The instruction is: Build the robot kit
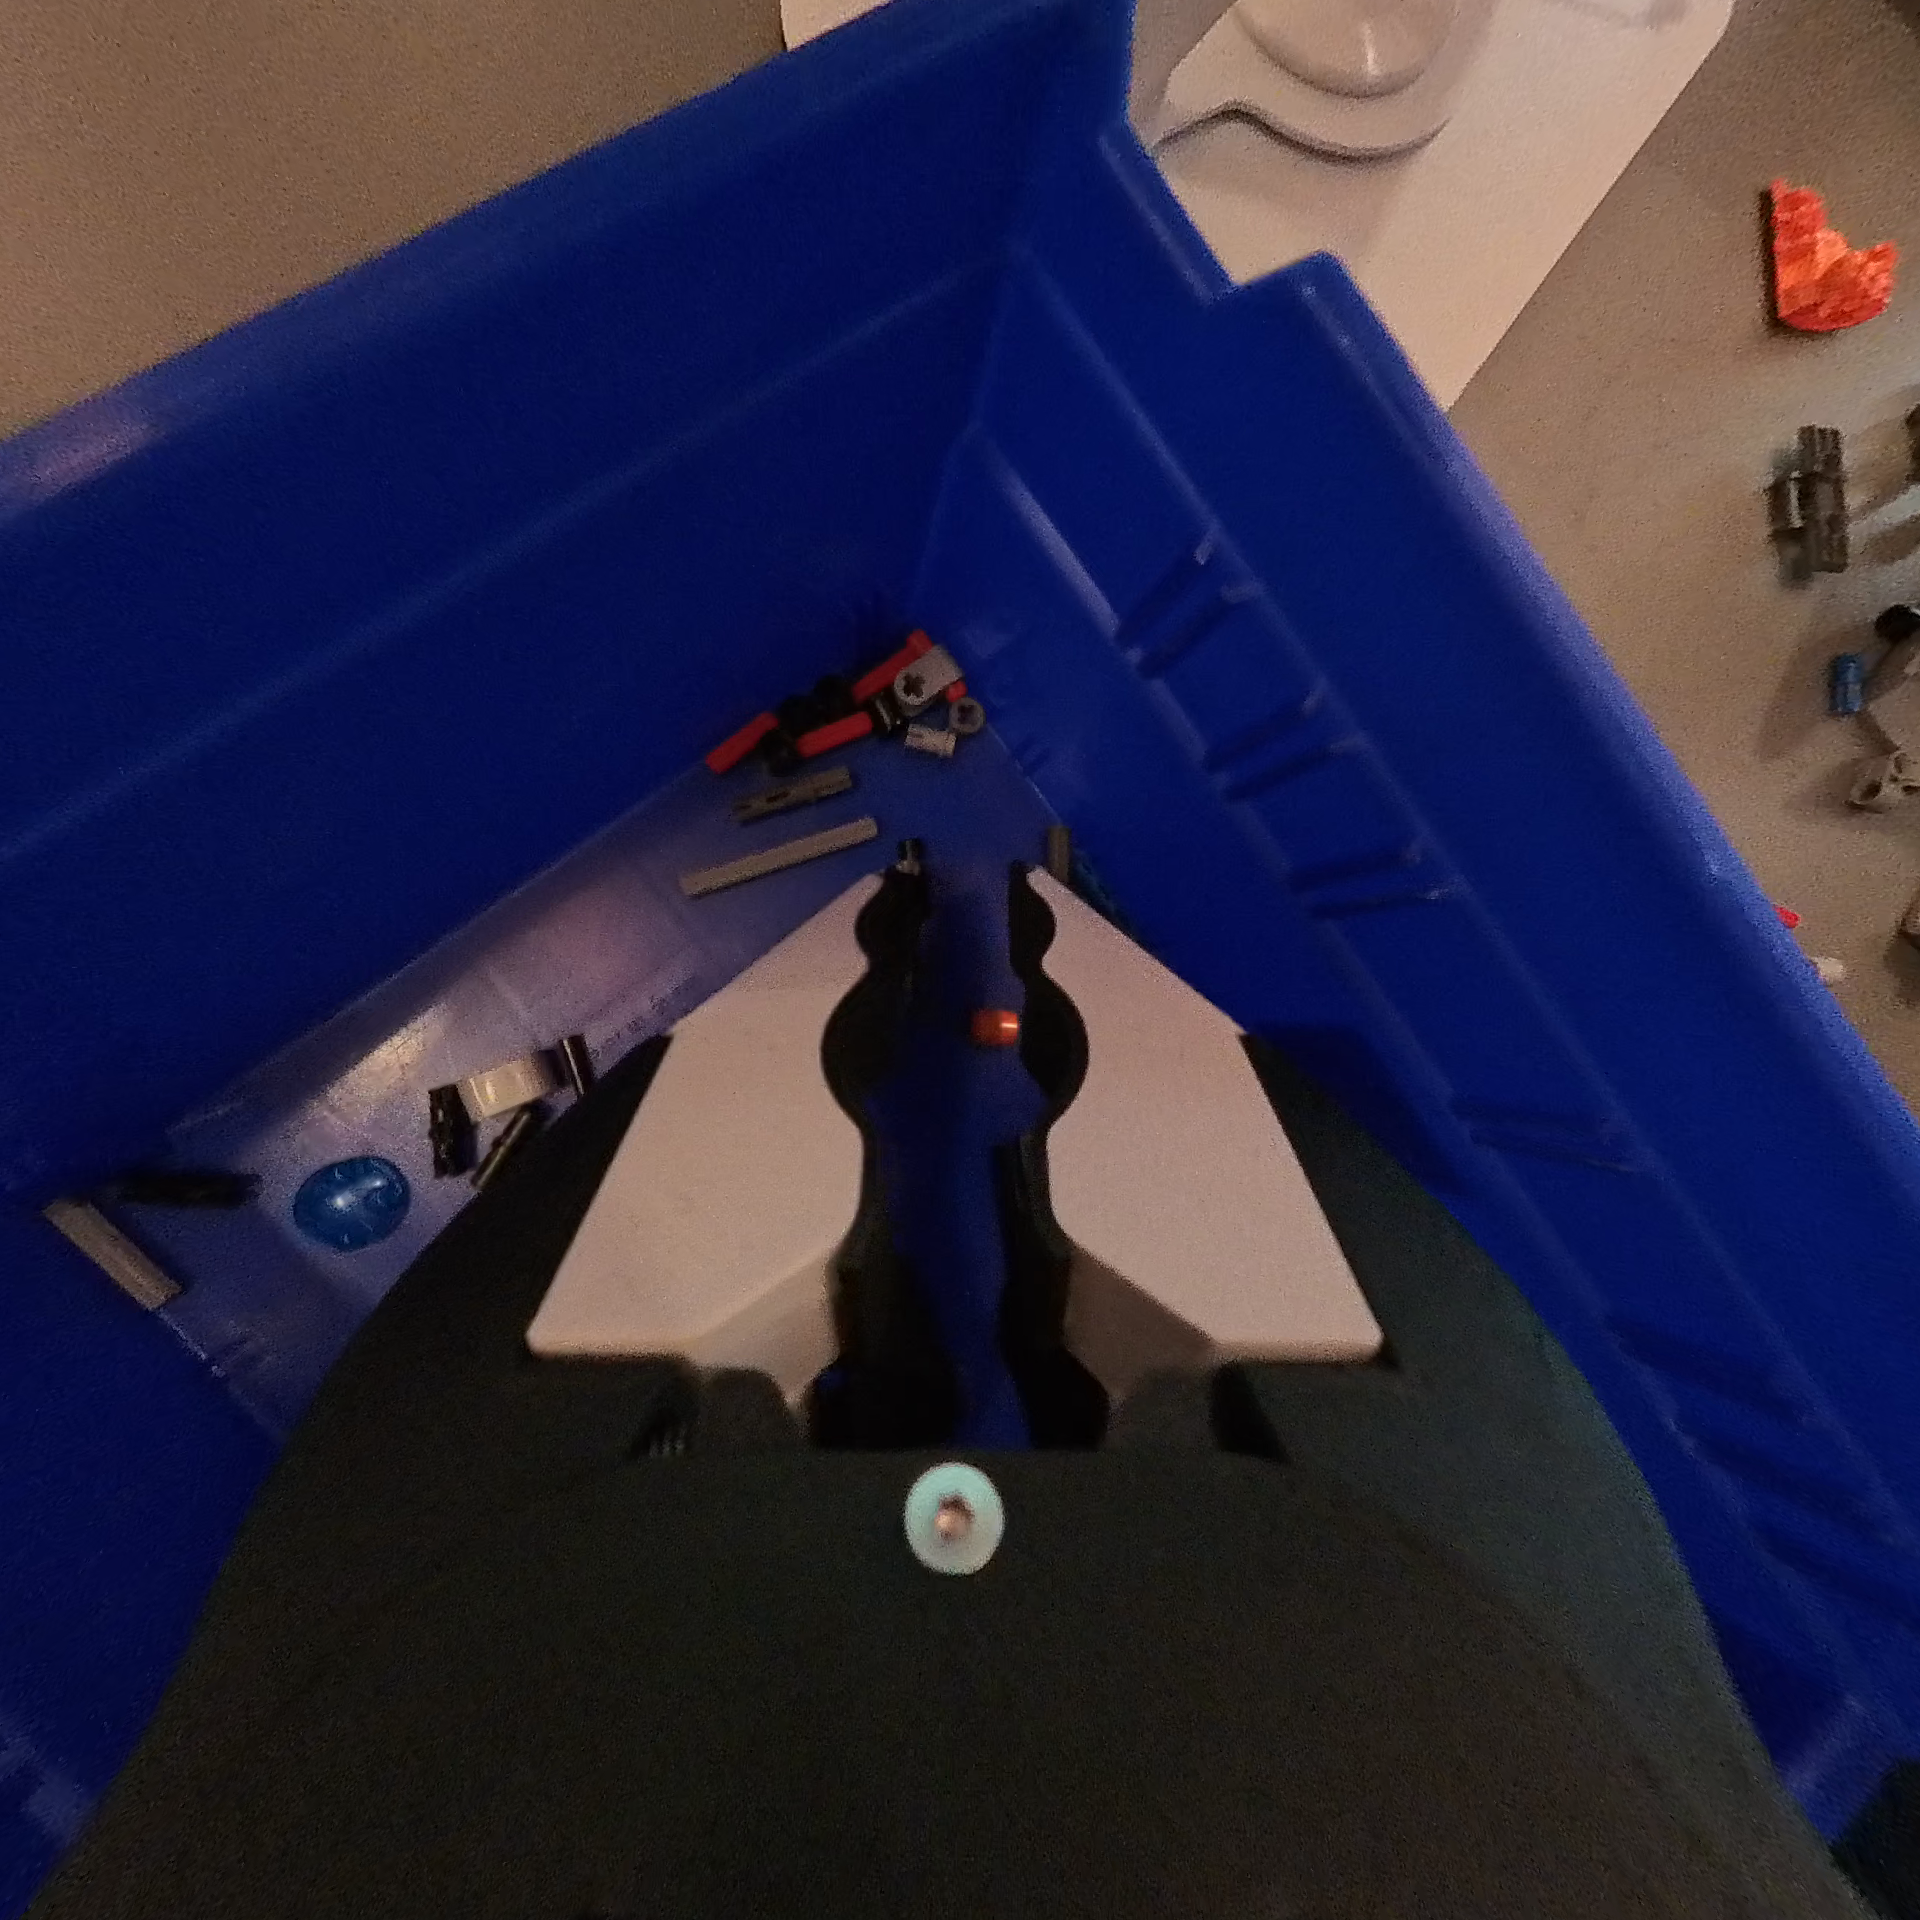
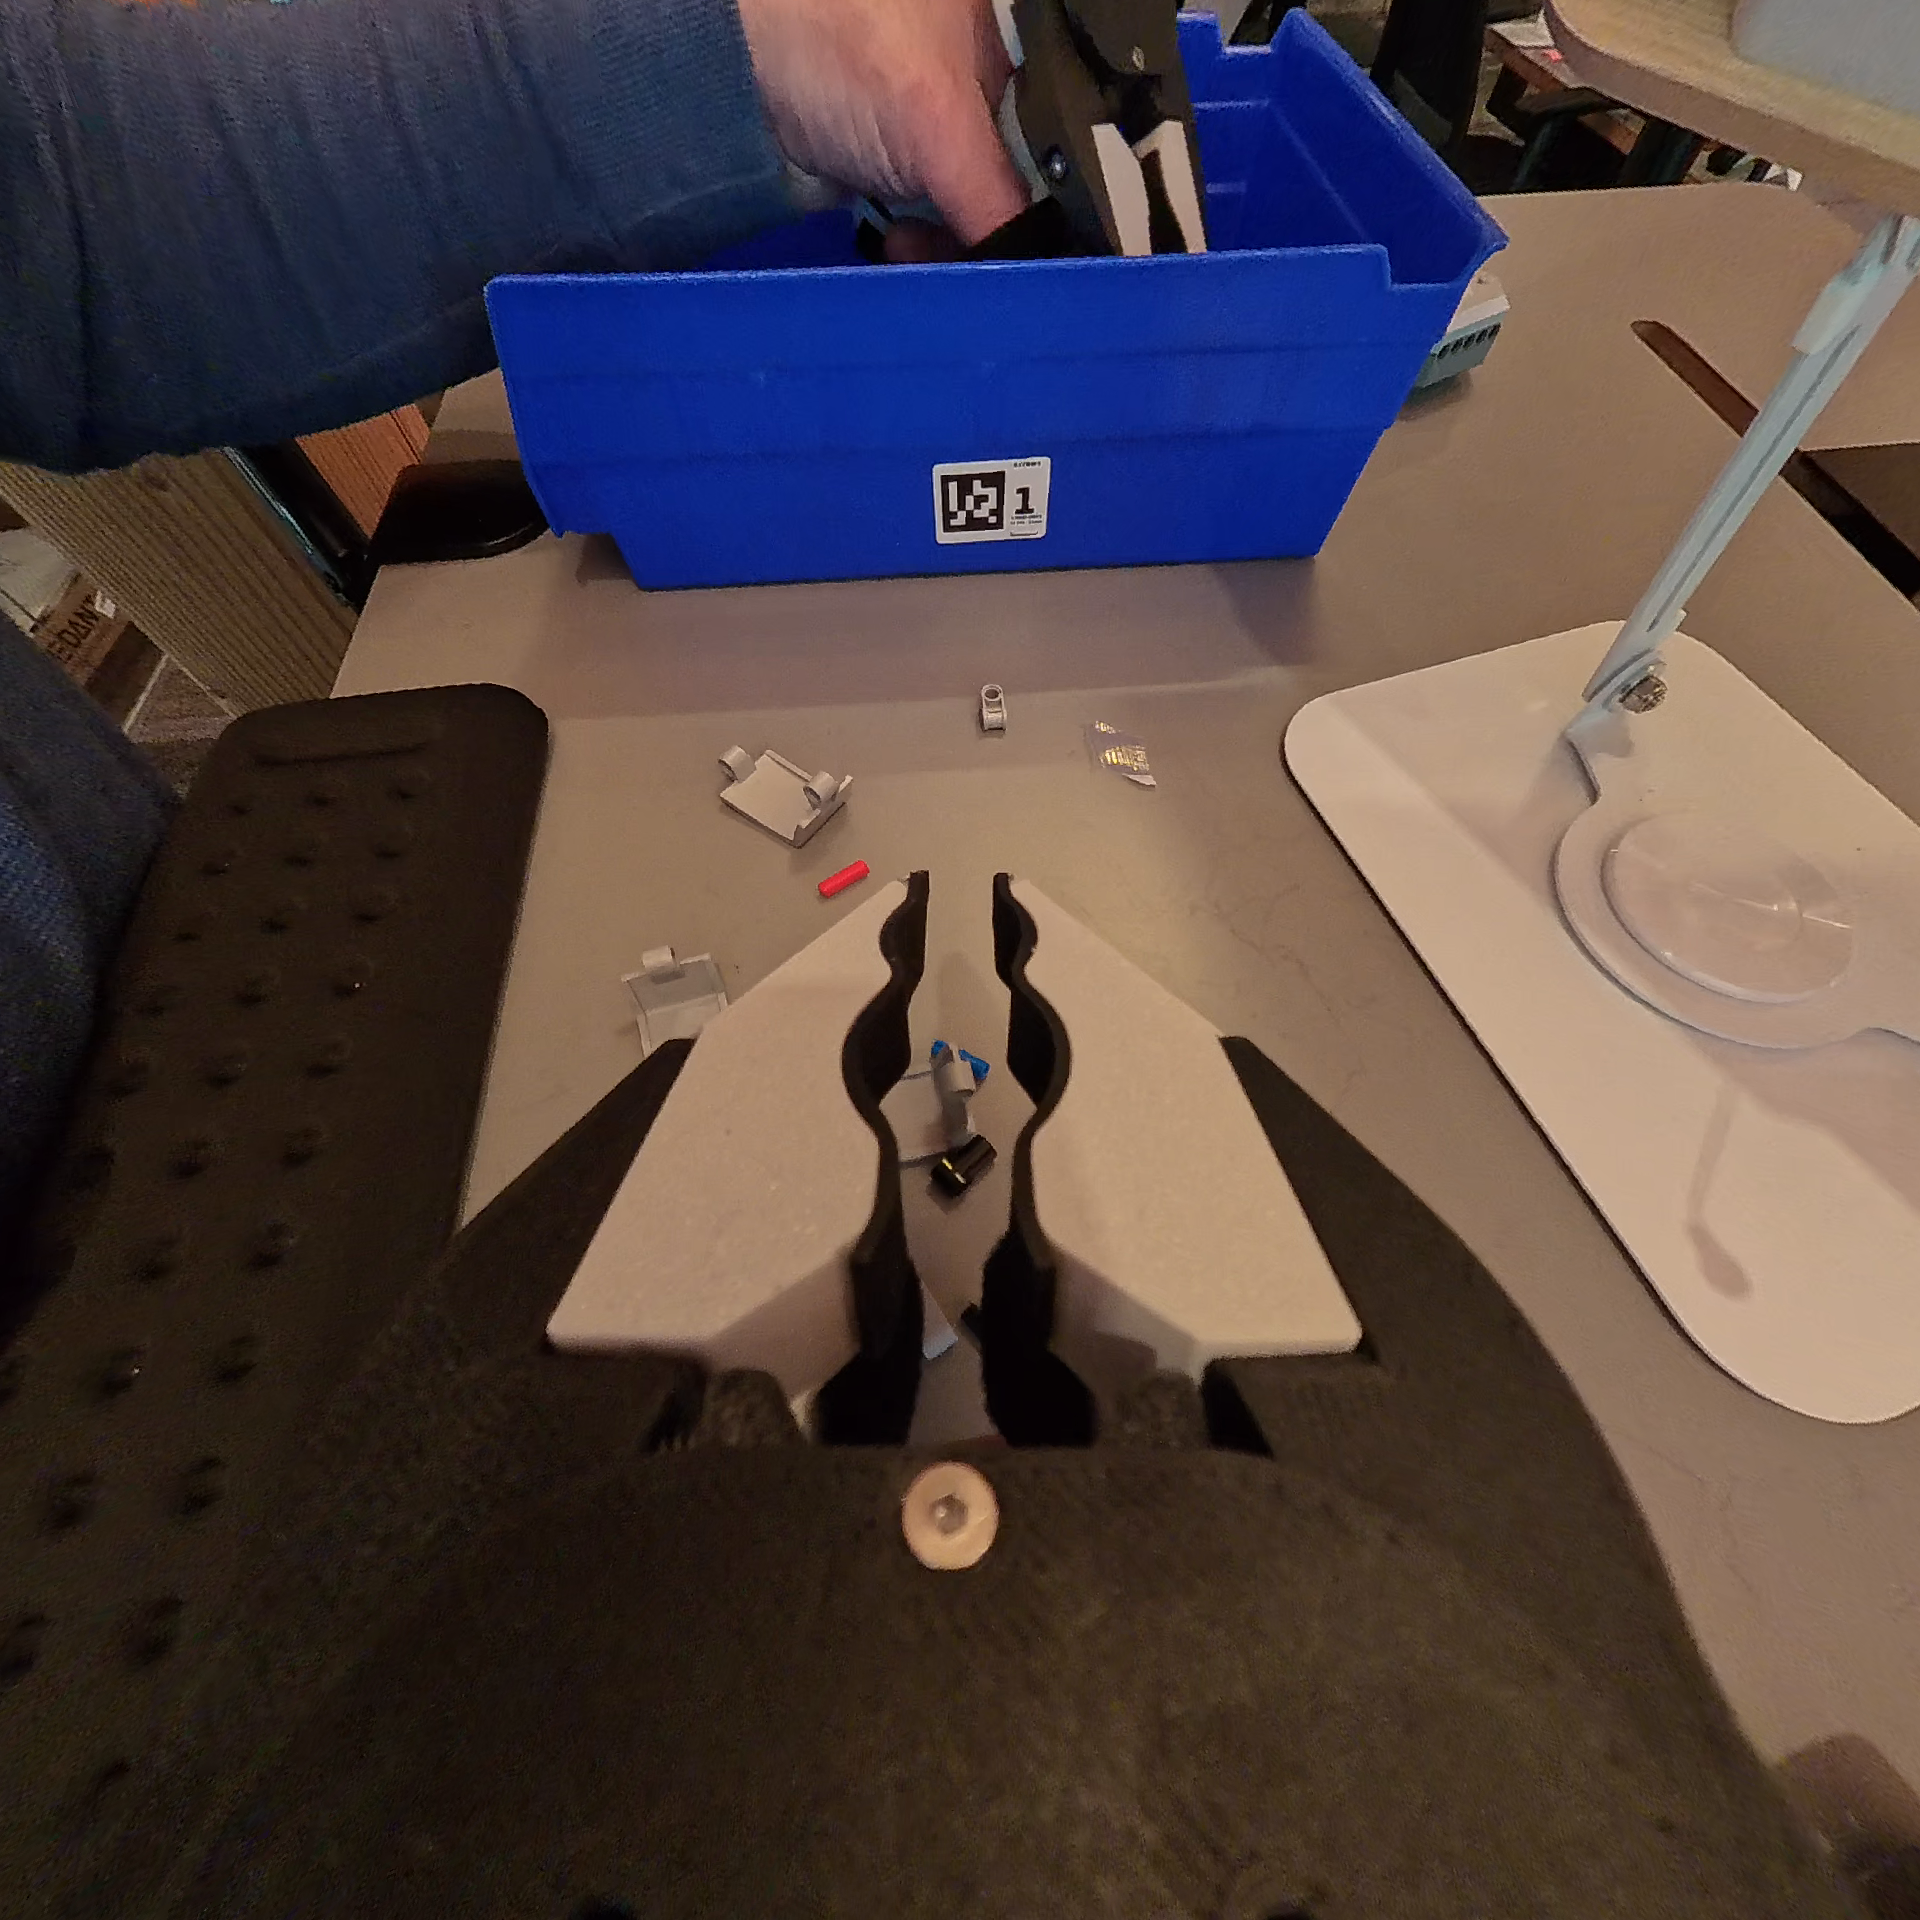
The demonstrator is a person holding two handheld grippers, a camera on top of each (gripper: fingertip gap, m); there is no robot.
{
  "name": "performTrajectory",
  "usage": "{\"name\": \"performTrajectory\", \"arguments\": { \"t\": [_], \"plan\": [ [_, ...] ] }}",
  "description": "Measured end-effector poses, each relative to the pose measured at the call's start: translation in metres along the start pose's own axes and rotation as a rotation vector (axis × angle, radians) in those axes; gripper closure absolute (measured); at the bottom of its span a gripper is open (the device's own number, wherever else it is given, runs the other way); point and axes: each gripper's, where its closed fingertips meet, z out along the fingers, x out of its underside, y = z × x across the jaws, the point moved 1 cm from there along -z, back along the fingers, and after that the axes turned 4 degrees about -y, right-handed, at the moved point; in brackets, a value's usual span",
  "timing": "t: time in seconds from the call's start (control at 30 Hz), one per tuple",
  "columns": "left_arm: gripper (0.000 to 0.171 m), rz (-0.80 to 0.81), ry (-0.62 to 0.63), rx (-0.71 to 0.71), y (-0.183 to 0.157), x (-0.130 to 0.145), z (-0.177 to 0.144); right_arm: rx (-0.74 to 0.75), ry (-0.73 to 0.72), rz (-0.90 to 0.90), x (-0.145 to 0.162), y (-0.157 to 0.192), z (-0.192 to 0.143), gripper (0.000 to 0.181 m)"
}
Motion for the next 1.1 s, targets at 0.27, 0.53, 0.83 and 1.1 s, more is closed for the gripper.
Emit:
{"name": "performTrajectory", "arguments": {
  "t": [0.27,0.53,0.83,1.1],
  "plan": [
    [0.164,0.024,0.045,-0.079,0.006,0.006,0.011,0.011,-0.009,-0.004,-0.001,-0.001,-0.004,0.171],
    [0.171,0.103,-0.112,-0.085,-0.013,-0.017,-0.034,0.024,-0.054,-0.015,-0.015,-0.002,-0.010,0.170],
    [0.171,0.057,-0.097,-0.142,-0.016,0.000,-0.058,0.029,-0.100,-0.045,-0.025,0.011,-0.025,0.169],
    [0.159,0.028,-0.013,-0.115,-0.005,0.016,-0.036,0.048,-0.073,-0.014,-0.012,0.001,-0.020,0.170]
  ]
}}
